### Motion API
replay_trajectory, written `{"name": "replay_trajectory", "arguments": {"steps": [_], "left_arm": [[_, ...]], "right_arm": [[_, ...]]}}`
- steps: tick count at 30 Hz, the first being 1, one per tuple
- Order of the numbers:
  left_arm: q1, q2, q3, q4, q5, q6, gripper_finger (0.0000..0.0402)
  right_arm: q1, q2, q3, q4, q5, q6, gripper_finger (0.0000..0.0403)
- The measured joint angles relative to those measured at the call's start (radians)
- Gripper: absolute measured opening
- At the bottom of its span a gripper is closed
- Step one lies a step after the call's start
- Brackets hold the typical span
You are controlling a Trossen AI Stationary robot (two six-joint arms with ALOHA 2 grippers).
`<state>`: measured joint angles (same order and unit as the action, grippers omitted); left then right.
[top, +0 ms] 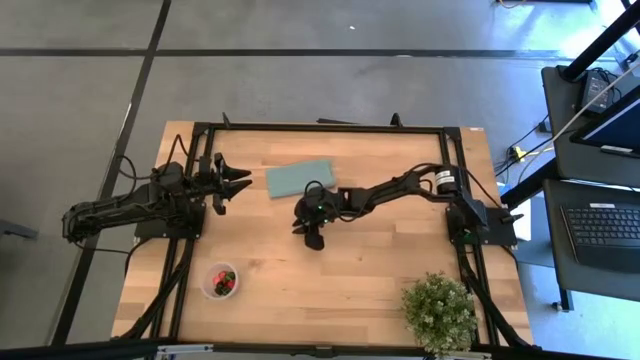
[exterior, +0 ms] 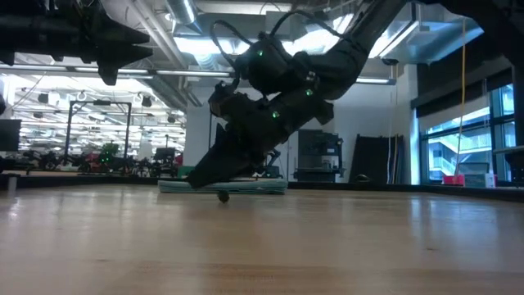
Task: Pick and placing Produce into tupperware
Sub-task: Put the blueberry into the transparent container
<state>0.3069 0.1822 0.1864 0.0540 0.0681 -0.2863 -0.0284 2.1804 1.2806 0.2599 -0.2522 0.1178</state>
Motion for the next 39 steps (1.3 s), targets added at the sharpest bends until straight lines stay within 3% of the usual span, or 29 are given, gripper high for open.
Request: {"name": "replay_trajectory", "arguments": {"steps": [4,10,15,18,22,27,32,39], "left_arm": [[0.0,0.0,0.0,0.003,0.002,0.0,0.0137],[0.0,0.0,0.0,0.011,0.025,0.0,0.0137],[0.0,0.0,0.0,0.02,0.034,0.0,0.0142],[0.0,0.0,0.0,0.035,0.033,0.0,0.0165],[0.0,0.023,0.0,0.069,0.028,-0.022,0.0213],[0.0,0.071,0.0,0.08,0.018,-0.025,0.0262],[-0.009,0.154,0.0,0.162,0.057,0.009,0.0277],[-0.091,0.38,0.0,0.33,0.047,0.128,0.0275]], "right_arm": [[-0.026,-0.062,0.045,-0.056,0.034,0.085,0.0141],[-0.062,-0.28,0.106,-0.111,-0.022,-0.074,0.0157],[-0.098,-0.474,0.104,-0.323,0.079,-0.127,0.0158],[-0.109,-0.572,0.089,-0.431,0.138,-0.153,0.0158],[-0.106,-0.708,-0.018,-0.456,0.231,-0.133,0.0158],[-0.106,-0.919,-0.236,-0.343,0.344,-0.042,0.0158],[-0.105,-1.121,-0.457,-0.23,0.392,-0.01,0.0158],[-0.106,-1.335,-0.679,-0.18,0.393,0.009,0.0158]]}}
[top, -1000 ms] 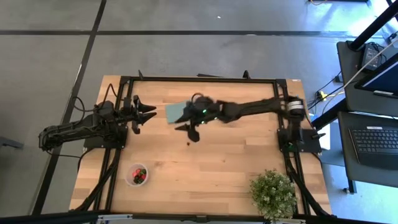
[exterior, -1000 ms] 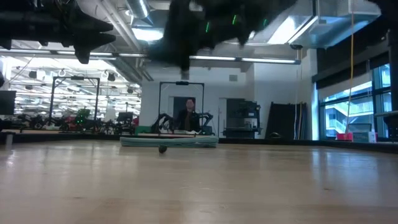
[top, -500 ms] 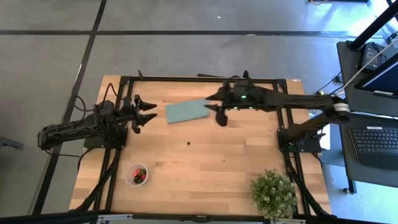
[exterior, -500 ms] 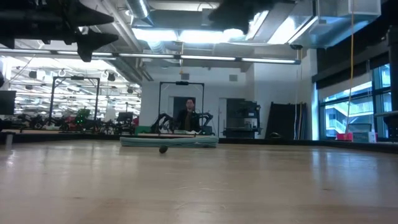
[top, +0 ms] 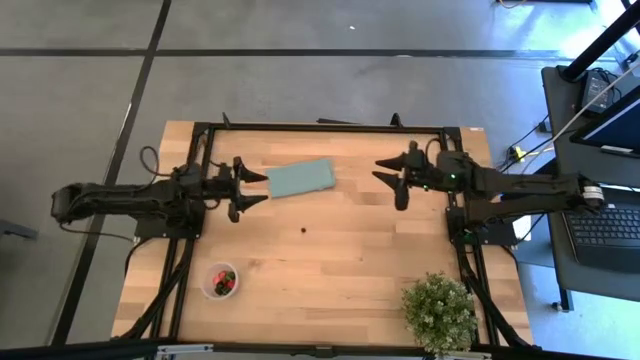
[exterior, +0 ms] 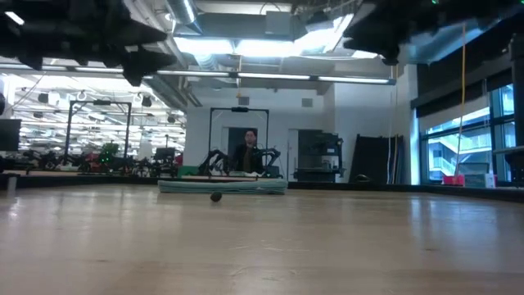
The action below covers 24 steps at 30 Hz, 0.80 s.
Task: Pick and placing Produce into tupperware
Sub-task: Put the blueberry into the transparent container
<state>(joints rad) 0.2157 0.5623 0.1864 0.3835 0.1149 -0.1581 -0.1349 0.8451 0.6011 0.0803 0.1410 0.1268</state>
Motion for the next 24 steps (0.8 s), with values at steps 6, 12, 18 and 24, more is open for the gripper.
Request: {"name": "replay_trajectory", "arguments": {"steps": [6,12,18,24], "left_arm": [[-0.1,0.208,0.001,0.154,-0.136,0.15,0.0274],[-0.179,0.395,0.063,0.233,-0.18,0.167,0.0273],[-0.21,0.597,0.136,0.252,-0.207,0.094,0.0273],[-0.228,0.765,0.171,0.286,-0.193,-0.077,0.0273]], "right_arm": [[0.0,-0.098,-0.146,0.147,0.0,0.003,0.0158],[0.0,-0.135,-0.238,0.297,0.0,0.003,0.0158],[0.0,-0.135,-0.248,0.328,0.0,0.006,0.0158],[0.0,-0.135,-0.248,0.328,-0.002,0.028,0.0158]]}}
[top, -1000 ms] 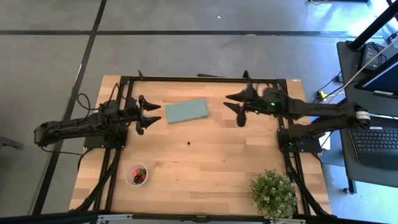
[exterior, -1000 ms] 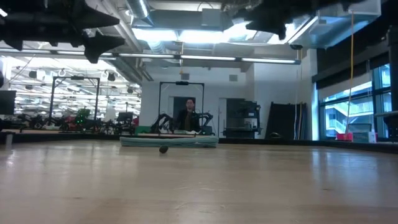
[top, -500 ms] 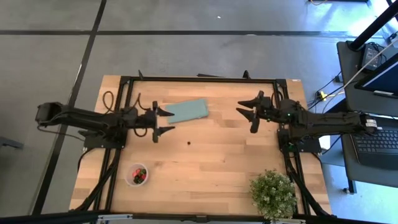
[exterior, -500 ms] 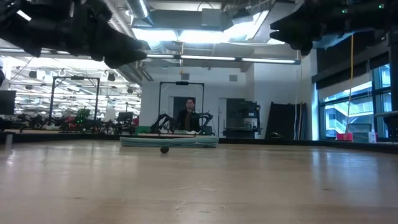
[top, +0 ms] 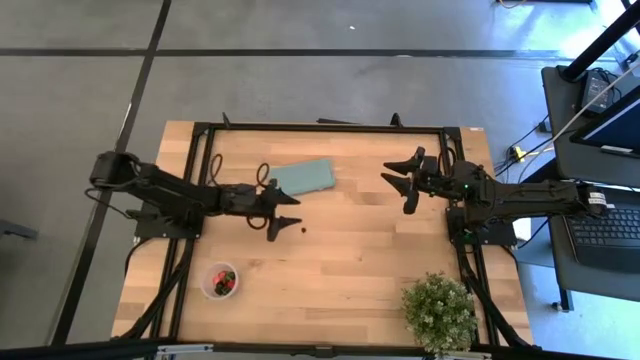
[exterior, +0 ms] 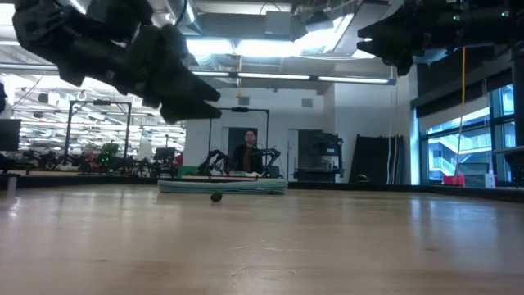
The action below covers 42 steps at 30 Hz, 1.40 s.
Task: Pick and placing Produce into tupperware
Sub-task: Put the blueberry into the transparent container
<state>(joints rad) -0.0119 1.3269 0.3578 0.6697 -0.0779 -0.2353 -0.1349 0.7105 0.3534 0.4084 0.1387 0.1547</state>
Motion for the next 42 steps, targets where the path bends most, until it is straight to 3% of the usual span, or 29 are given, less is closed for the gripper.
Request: {"name": "replay_trajectory", "arguments": {"steps": [4,9,15,20,42], "left_arm": [[-0.022,0.082,0.003,0.119,0.022,-0.108,0.0273],[-0.055,0.166,0.004,0.233,0.024,-0.063,0.0273],[-0.078,0.245,0.004,0.238,0.008,0.006,0.0273],[-0.089,0.319,0.004,0.263,-0.069,0.01,0.0273],[-0.089,0.567,0.07,0.343,-0.068,0.01,0.0273]], "right_arm": [[0.0,0.0,0.0,-0.006,-0.001,-0.003,0.0158],[0.0,0.0,0.0,-0.045,0.0,-0.006,0.0158],[0.0,0.0,0.0,-0.066,0.0,-0.008,0.0158],[0.0,0.0,0.0,-0.115,0.0,-0.015,0.0158],[0.0,0.0,0.0,-0.151,0.0,-0.035,0.0158]]}}
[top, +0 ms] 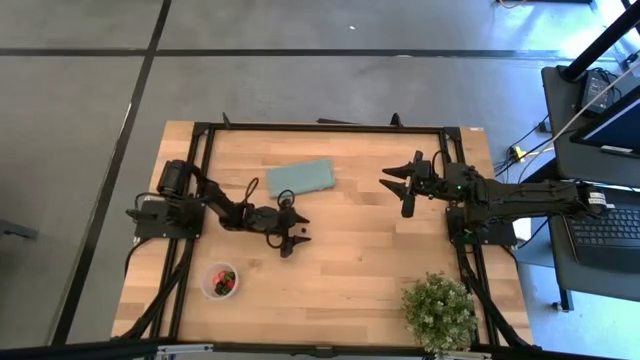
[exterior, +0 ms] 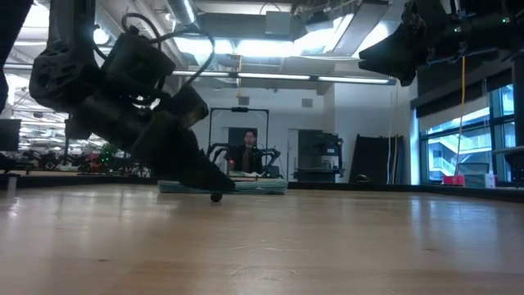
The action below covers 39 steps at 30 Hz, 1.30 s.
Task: Pick and placing Produce into tupperware
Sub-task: Put the blueberry into the transparent container
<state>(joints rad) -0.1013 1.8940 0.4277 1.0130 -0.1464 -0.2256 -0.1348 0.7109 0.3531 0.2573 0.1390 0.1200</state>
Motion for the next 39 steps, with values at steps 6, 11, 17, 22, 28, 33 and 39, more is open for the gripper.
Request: {"name": "replay_trajectory", "arguments": {"steps": [6,11,17,22,28,33,39], "left_arm": [[-0.013,0.04,-0.008,0.013,-0.015,-0.006,0.0257],[-0.033,0.046,-0.012,0.012,-0.047,-0.027,0.0245],[-0.06,0.045,-0.045,0.014,-0.056,-0.07,0.0245],[-0.074,0.048,-0.058,0.039,-0.078,-0.076,0.0246],[-0.075,0.049,-0.056,0.039,-0.096,-0.059,0.0241],[-0.075,0.049,-0.056,0.036,-0.101,-0.06,0.0222],[-0.074,0.049,-0.055,0.035,-0.11,-0.062,0.0193]], "right_arm": [[0.0,0.0,0.0,-0.006,0.0,0.002,0.0158],[0.0,0.0,0.0,-0.008,0.0,0.002,0.0158],[0.0,0.0,0.0,-0.008,0.0,0.002,0.0158],[0.0,0.0,0.0,-0.008,0.0,0.002,0.0158],[0.0,0.0,0.0,-0.008,0.001,0.002,0.0158],[0.0,0.0,0.0,-0.008,0.001,0.003,0.0158],[0.0,0.0,0.0,-0.008,0.001,0.003,0.0158]]}}
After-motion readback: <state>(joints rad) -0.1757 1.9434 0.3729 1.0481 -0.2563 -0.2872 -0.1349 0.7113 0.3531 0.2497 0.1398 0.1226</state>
